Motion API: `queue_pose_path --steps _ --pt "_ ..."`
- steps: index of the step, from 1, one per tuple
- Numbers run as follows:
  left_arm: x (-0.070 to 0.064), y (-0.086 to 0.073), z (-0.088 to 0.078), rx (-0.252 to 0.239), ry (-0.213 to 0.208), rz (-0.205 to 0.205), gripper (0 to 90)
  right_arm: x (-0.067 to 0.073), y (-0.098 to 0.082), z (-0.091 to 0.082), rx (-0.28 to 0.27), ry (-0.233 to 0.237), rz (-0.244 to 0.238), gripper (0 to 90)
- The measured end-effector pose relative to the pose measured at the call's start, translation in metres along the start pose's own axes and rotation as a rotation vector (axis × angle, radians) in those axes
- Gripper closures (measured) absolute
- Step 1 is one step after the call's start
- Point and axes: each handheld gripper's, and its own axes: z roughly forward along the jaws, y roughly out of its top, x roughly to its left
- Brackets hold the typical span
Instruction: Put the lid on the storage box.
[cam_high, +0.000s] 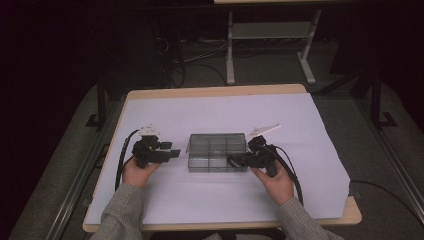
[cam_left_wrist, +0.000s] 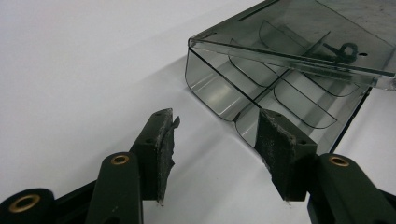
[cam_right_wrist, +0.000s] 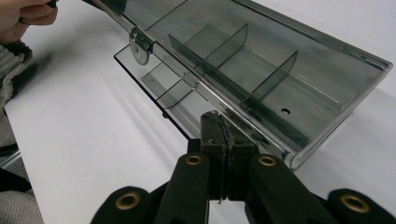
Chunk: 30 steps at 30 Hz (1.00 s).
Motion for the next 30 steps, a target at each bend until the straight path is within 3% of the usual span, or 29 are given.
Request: queue_pose_path --steps 30 --pt "-0.001 -0.001 -0.001 0.001 0.001 0.002 46.3 0.001 -0.012 0.006 0.008 0.012 0.015 88.0"
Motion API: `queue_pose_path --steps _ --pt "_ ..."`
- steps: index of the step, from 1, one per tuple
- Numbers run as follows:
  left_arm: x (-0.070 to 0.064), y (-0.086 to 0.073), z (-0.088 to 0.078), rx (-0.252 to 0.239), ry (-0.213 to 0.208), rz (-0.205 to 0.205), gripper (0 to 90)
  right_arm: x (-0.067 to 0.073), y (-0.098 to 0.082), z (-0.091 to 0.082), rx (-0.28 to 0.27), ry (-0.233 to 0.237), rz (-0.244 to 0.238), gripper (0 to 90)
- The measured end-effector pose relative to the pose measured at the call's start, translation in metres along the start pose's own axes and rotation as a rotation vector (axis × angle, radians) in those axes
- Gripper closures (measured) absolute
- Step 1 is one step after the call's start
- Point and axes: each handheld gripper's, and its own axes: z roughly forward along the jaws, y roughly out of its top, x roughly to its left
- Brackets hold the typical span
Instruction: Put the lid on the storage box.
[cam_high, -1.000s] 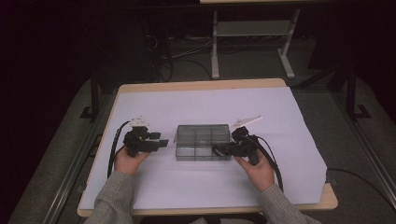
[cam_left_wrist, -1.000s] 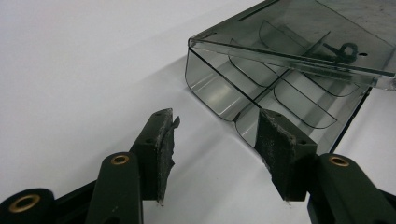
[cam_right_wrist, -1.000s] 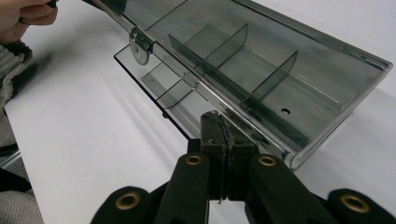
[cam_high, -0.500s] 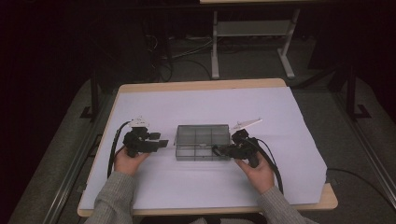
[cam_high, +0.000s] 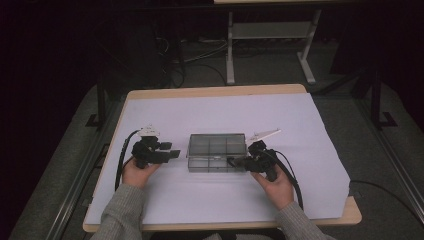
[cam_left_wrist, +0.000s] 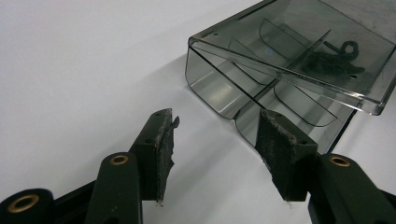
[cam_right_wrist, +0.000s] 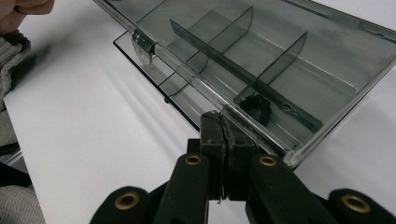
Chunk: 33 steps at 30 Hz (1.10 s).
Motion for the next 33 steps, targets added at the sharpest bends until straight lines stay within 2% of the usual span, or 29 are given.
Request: queue_pose_path --steps 33 --pt "-0.0009 -0.0002 -0.0025 0.000 0.000 0.004 46.2 0.0004 -0.0090 0.0077 0.020 0.009 -0.003 87.5"
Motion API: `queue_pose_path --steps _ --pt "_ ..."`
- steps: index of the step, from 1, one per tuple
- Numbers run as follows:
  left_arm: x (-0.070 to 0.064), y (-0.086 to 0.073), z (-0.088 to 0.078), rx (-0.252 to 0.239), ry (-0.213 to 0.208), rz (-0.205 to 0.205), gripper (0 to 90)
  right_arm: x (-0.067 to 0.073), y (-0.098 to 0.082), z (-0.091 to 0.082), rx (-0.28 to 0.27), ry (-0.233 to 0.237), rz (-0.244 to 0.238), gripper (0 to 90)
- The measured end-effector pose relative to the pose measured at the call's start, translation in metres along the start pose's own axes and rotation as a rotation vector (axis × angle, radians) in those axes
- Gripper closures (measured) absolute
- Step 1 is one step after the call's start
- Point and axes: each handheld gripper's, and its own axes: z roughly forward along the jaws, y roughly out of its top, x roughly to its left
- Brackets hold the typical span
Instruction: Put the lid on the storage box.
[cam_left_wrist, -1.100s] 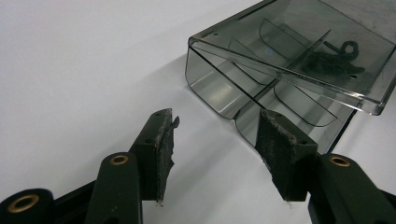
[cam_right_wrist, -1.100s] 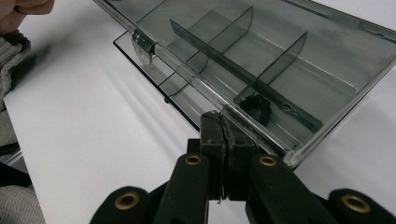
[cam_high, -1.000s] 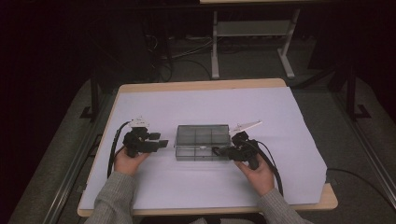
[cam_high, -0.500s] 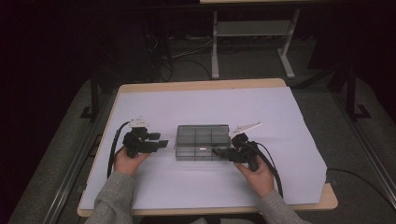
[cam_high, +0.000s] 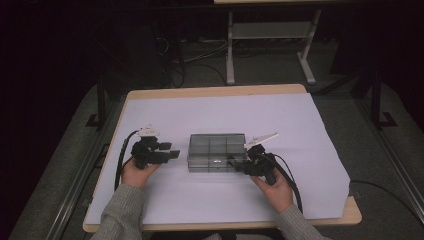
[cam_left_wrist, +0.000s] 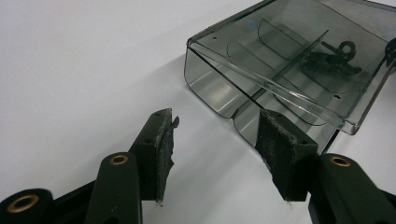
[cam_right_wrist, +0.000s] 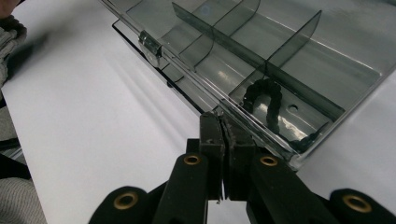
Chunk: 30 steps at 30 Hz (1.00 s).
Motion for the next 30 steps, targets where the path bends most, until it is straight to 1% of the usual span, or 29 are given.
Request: queue_pose_path --steps 7,9,22,24,30 --pt "-0.0005 0.0001 0.0001 -0.001 -0.002 -0.001 46.1 0.0005 -0.0018 0.0005 0.004 0.007 0.011 87.5" --pt "-0.0001 0.0000 -0.0001 -0.002 -0.001 -0.001 46.1 -0.0001 -0.0023 0.0007 0.002 0.006 0.002 87.4" --pt "0.0001 0.0002 -0.0003 -0.004 0.001 -0.003 46.0 0.0008 -0.0042 0.0015 0.004 0.016 0.013 87.3" --pt "0.0000 0.0003 0.0001 -0.002 0.001 -0.001 46.0 -0.0002 -0.0049 0.0019 0.004 0.015 0.003 87.3" --pt "-0.0011 0.0009 -0.0008 -0.007 0.003 0.001 46.0 0.0001 -0.0064 0.0027 0.006 0.018 0.006 87.4"
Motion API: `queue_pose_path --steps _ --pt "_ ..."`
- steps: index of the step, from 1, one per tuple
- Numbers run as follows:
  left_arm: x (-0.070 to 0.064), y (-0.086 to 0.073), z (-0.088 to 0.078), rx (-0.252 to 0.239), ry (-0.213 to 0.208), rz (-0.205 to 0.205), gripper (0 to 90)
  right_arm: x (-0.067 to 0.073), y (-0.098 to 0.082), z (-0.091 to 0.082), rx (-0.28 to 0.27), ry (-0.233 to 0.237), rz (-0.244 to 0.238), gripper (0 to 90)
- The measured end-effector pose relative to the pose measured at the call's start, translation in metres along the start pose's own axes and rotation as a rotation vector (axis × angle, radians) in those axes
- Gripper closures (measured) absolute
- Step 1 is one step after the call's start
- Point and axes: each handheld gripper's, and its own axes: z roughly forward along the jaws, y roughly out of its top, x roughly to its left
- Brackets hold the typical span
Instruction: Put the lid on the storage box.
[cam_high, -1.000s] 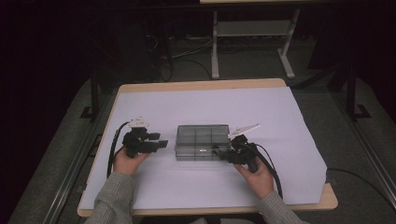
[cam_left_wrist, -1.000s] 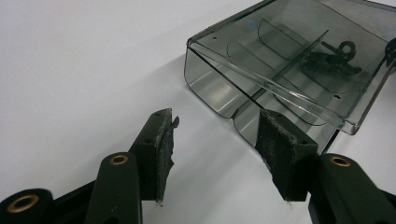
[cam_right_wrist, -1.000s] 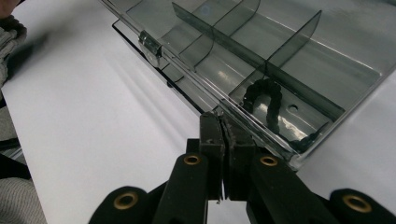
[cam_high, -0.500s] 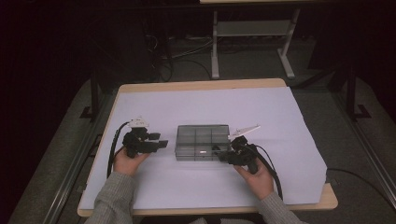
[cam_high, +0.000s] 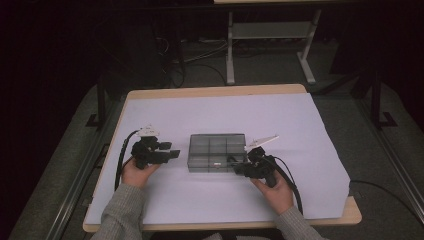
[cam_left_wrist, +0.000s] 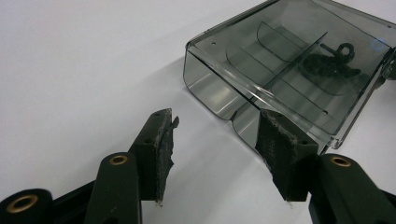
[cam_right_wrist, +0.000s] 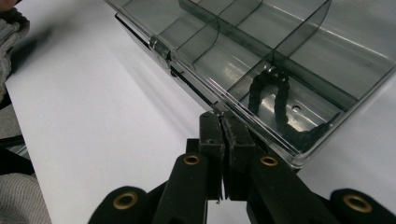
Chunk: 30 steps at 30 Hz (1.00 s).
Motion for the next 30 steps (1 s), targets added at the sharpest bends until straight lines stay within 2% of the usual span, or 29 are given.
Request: queue_pose_path --steps 16,23,30 --pt "0.0005 -0.0004 -0.0007 -0.008 -0.002 -0.011 46.0 0.0003 -0.0015 0.0014 0.011 -0.002 -0.010 87.6" --pt "0.0003 -0.0007 -0.0014 0.000 0.000 0.005 46.0 0.0000 -0.0018 0.0017 0.013 -0.003 -0.011 87.5" --pt "0.0005 -0.0015 -0.0030 0.001 0.005 0.003 45.9 0.0022 -0.0009 0.0036 0.022 0.000 -0.010 87.0"
